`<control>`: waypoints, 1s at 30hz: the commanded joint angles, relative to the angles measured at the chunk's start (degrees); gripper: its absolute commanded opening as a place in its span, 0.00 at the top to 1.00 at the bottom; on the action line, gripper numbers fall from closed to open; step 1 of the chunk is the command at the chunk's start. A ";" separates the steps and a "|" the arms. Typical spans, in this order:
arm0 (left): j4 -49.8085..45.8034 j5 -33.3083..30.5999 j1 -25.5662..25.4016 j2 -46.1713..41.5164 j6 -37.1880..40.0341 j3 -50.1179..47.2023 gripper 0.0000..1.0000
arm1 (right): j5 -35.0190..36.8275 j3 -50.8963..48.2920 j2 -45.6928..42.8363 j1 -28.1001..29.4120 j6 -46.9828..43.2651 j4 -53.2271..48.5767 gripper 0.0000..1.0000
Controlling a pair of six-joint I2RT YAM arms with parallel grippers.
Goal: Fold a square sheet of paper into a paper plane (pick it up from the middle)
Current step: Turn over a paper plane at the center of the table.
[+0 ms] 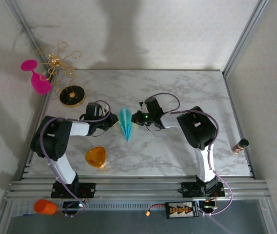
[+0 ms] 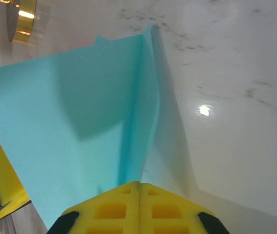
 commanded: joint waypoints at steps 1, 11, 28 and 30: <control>0.33 -3.13 -0.25 -3.22 -2.59 -2.31 1.00 | 1.52 -2.45 -3.16 -0.59 1.58 1.90 0.96; 1.61 -4.73 -0.25 -4.10 -5.83 -5.11 1.00 | 1.14 -5.71 -3.65 -0.58 5.17 4.65 0.96; -1.58 -8.96 -0.23 -4.35 -7.92 -6.45 1.00 | 2.46 -8.46 -3.71 -0.59 8.19 5.46 0.96; -2.04 -7.59 -0.47 -4.14 -7.26 -5.23 0.99 | 1.75 -8.35 -3.45 -0.49 8.28 5.86 0.96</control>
